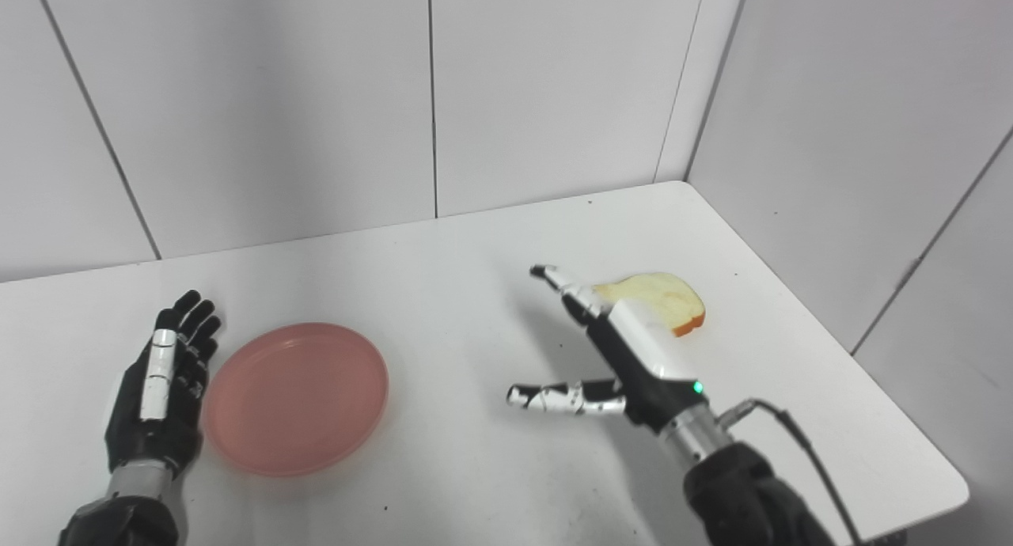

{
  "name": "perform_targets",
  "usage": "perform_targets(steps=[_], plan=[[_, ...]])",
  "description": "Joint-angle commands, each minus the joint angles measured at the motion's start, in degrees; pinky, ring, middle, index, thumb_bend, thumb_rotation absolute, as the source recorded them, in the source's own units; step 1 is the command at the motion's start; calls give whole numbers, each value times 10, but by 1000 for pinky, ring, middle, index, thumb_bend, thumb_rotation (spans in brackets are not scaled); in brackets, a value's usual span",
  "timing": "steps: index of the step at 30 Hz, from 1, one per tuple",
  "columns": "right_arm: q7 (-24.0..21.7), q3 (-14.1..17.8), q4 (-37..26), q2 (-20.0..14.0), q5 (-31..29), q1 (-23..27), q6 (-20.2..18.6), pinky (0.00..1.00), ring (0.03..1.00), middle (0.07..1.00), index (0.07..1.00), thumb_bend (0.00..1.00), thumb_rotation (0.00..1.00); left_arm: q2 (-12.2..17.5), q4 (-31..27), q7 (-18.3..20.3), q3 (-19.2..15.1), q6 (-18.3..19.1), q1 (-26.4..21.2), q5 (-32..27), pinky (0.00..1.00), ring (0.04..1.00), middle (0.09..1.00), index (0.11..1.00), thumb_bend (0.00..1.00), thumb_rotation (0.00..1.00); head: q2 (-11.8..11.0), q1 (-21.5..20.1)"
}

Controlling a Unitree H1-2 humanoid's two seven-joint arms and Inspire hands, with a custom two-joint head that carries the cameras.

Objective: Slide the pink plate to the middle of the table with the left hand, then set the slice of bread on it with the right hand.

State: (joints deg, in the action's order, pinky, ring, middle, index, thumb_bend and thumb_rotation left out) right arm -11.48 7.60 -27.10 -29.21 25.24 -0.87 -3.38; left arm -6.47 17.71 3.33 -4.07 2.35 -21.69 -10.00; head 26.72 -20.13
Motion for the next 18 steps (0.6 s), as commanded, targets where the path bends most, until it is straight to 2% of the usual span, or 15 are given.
perform_targets(steps=[1, 4, 8, 10, 14, 18], plan=[[-6, 11, -8, -33, 8, 21, 6, 854, 920, 934, 908, 981, 615, 4, 3, -5, 2, 3, -5, 2, 1000, 939, 898, 831, 734, 704, 0, 1], [-4, 16, 14, -65, 27, 44, 21, 860, 920, 931, 897, 999, 617, 4, 2, -4, 1, 6, -5, 1, 1000, 942, 902, 832, 736, 698, -2, -1], [-19, 31, 18, -112, 39, 63, 11, 903, 954, 950, 910, 998, 641, 4, 0, -4, 3, 11, -5, 3, 1000, 943, 906, 837, 734, 700, -4, -4], [-24, 34, 28, -131, 41, 73, 13, 913, 954, 943, 906, 998, 620, 4, 1, -3, 4, 10, -5, 4, 1000, 941, 905, 839, 735, 702, -5, -6], [-58, 22, 47, -175, 61, 104, 3, 978, 973, 945, 897, 1000, 562, 6, 1, 0, 5, 12, -3, 3, 1000, 933, 900, 836, 739, 702, -7, -9], [-83, 11, 81, -201, 60, 136, 6, 971, 958, 929, 883, 1000, 508, 7, 2, 0, 6, 15, -1, 3, 1000, 935, 899, 839, 731, 706, -7, -10]])
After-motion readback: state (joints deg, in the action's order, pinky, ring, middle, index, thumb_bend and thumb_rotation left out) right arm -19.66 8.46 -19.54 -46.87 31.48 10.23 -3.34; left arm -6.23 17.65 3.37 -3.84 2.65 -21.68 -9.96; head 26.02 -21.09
